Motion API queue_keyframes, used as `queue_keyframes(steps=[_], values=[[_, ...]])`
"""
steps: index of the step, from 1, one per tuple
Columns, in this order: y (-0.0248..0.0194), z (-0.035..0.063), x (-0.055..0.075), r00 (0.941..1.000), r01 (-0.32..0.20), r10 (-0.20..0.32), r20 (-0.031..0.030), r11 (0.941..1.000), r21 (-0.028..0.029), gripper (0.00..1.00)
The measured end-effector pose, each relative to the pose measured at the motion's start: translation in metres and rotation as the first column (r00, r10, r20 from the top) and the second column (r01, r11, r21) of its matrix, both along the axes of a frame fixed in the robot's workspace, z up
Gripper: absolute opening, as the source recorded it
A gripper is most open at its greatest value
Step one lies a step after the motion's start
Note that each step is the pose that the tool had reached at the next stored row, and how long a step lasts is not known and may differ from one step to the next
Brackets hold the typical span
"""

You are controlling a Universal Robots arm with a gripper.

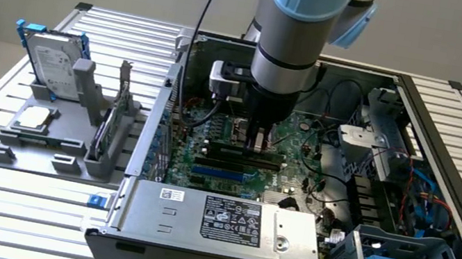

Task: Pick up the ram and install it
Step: 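Insert the ram into the slot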

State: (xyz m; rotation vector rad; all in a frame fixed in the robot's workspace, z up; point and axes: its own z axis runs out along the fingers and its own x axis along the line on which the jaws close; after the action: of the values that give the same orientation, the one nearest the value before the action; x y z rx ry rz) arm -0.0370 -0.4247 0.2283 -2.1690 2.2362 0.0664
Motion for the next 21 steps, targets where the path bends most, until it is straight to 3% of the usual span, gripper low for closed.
queue_keyframes(steps=[8,21], values=[[-0.0009,-0.0005,0.0006,1.0,0.0,0.0,-0.0005,1.0,0.0075,0.14],[-0.001,-0.0027,0.0002,1.0,0.0,0.0,-0.0005,1.0,0.0075,0.14]])
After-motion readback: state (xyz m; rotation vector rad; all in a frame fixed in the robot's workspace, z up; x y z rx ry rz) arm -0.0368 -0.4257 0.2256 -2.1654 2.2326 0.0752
